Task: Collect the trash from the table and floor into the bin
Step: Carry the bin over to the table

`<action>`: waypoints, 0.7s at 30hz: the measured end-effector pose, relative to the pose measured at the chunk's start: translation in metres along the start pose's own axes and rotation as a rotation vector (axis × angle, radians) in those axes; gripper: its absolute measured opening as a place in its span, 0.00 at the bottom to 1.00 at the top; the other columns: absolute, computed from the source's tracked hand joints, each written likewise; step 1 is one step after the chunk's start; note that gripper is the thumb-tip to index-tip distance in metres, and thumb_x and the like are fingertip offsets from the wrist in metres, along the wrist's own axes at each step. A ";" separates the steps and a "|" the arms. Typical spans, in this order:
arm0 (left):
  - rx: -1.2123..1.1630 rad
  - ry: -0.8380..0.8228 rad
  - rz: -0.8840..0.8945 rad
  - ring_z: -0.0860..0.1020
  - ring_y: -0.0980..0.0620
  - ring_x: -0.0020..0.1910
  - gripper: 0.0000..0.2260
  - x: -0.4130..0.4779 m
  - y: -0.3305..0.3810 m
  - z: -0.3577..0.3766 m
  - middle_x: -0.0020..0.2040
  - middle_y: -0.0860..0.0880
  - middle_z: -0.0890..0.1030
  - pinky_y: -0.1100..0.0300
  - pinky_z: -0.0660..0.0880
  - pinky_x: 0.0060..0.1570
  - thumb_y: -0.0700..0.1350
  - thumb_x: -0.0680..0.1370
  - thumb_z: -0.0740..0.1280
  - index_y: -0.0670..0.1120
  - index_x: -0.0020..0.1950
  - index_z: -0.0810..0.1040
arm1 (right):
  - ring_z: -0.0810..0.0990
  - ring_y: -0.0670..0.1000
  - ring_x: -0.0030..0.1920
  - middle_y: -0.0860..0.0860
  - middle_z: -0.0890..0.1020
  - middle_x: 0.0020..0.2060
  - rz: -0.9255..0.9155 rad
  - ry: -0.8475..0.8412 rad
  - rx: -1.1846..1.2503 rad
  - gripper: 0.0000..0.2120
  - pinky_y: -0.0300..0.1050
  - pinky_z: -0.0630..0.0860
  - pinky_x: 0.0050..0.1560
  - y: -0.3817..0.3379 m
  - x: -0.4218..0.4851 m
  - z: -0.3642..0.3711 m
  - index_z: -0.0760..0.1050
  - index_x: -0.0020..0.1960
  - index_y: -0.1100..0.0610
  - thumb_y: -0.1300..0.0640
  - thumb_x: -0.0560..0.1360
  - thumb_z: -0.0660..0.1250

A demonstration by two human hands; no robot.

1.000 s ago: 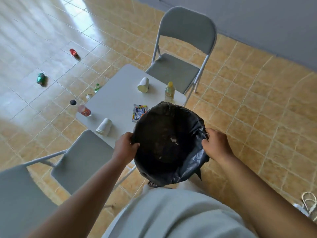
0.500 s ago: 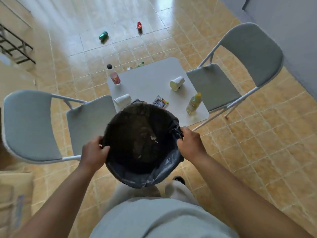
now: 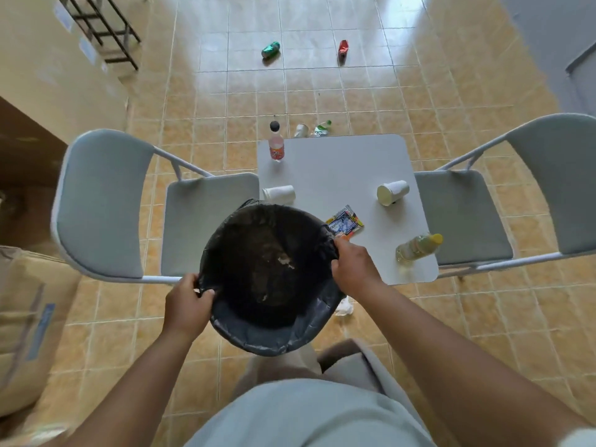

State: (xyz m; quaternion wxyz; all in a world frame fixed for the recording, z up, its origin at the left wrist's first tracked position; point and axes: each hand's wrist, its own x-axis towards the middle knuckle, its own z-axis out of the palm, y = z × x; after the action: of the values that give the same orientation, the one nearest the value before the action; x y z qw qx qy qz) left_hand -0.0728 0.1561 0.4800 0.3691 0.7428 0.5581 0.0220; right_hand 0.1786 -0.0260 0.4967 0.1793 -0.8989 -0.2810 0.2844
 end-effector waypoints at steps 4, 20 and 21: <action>-0.045 -0.012 -0.077 0.76 0.52 0.41 0.06 0.013 0.001 0.016 0.46 0.47 0.80 0.68 0.67 0.34 0.39 0.76 0.69 0.46 0.51 0.75 | 0.80 0.62 0.51 0.60 0.81 0.52 -0.025 -0.024 -0.075 0.09 0.51 0.78 0.51 -0.007 0.040 -0.002 0.74 0.58 0.58 0.63 0.78 0.62; -0.093 0.138 -0.283 0.77 0.44 0.47 0.06 0.012 0.027 0.080 0.50 0.44 0.79 0.54 0.73 0.45 0.40 0.75 0.68 0.47 0.50 0.73 | 0.79 0.60 0.48 0.57 0.80 0.49 -0.246 -0.164 -0.141 0.13 0.54 0.81 0.48 0.014 0.138 -0.018 0.76 0.60 0.57 0.63 0.79 0.59; -0.100 0.141 -0.293 0.78 0.44 0.46 0.06 0.012 0.027 0.083 0.50 0.44 0.80 0.54 0.73 0.45 0.40 0.76 0.68 0.46 0.50 0.74 | 0.79 0.61 0.49 0.58 0.81 0.50 -0.256 -0.168 -0.140 0.13 0.56 0.81 0.49 0.015 0.140 -0.019 0.76 0.60 0.57 0.63 0.78 0.59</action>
State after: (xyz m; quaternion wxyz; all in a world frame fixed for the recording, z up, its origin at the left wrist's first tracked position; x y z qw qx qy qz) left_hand -0.0098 0.1203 0.4306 0.3648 0.6307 0.6832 0.0479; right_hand 0.2915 0.0445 0.4470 0.1271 -0.8392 -0.4262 0.3130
